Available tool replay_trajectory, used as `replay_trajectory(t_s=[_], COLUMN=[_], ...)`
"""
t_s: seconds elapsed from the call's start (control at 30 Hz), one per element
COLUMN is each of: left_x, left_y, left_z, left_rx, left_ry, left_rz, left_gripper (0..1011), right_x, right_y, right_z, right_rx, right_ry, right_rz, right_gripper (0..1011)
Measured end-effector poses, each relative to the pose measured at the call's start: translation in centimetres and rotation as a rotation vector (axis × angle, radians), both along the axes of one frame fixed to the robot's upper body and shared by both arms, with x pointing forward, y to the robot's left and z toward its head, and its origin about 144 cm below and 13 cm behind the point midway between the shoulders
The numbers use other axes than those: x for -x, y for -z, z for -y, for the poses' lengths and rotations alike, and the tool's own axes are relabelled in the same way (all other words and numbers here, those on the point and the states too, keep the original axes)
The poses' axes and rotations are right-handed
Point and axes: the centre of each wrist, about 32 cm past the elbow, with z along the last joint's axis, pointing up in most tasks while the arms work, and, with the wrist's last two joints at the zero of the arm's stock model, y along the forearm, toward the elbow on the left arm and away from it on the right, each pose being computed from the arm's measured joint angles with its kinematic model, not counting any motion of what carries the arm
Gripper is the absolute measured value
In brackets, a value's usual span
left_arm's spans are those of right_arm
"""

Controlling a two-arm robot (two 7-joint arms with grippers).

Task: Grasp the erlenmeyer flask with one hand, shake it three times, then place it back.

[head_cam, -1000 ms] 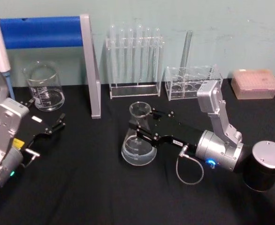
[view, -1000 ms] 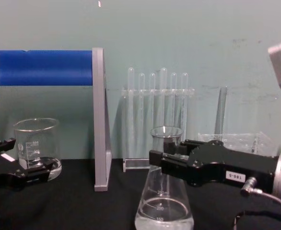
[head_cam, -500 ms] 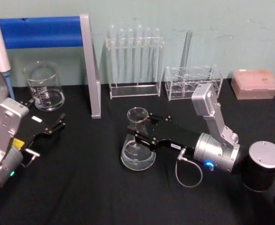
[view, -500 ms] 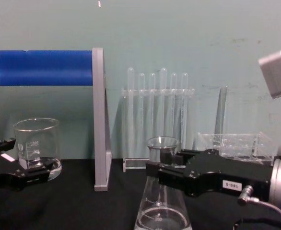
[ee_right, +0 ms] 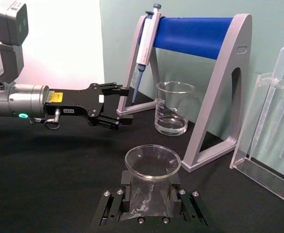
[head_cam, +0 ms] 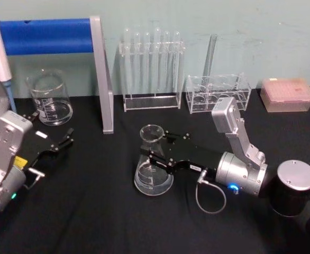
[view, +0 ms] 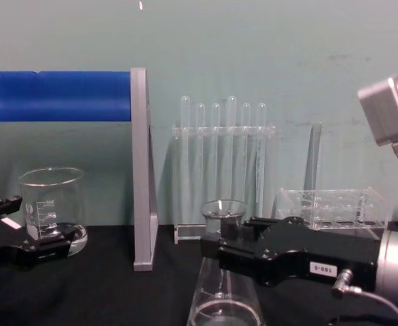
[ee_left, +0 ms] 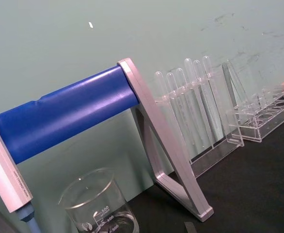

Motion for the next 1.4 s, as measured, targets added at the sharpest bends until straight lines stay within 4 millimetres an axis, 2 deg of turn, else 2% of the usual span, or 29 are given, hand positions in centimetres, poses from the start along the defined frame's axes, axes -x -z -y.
replay_trajectory(t_s=[1.4], left_x=[0.00], left_y=[0.00], left_z=[0.00], left_rx=[0.000], left_ry=[0.000], left_rz=[0.000], left_gripper=[1001], right_x=[0.10], right_y=[0.34], right_z=[-0.12], right_rx=[0.019], right_ry=[-0.014], right_rz=[-0.003], right_gripper=[457])
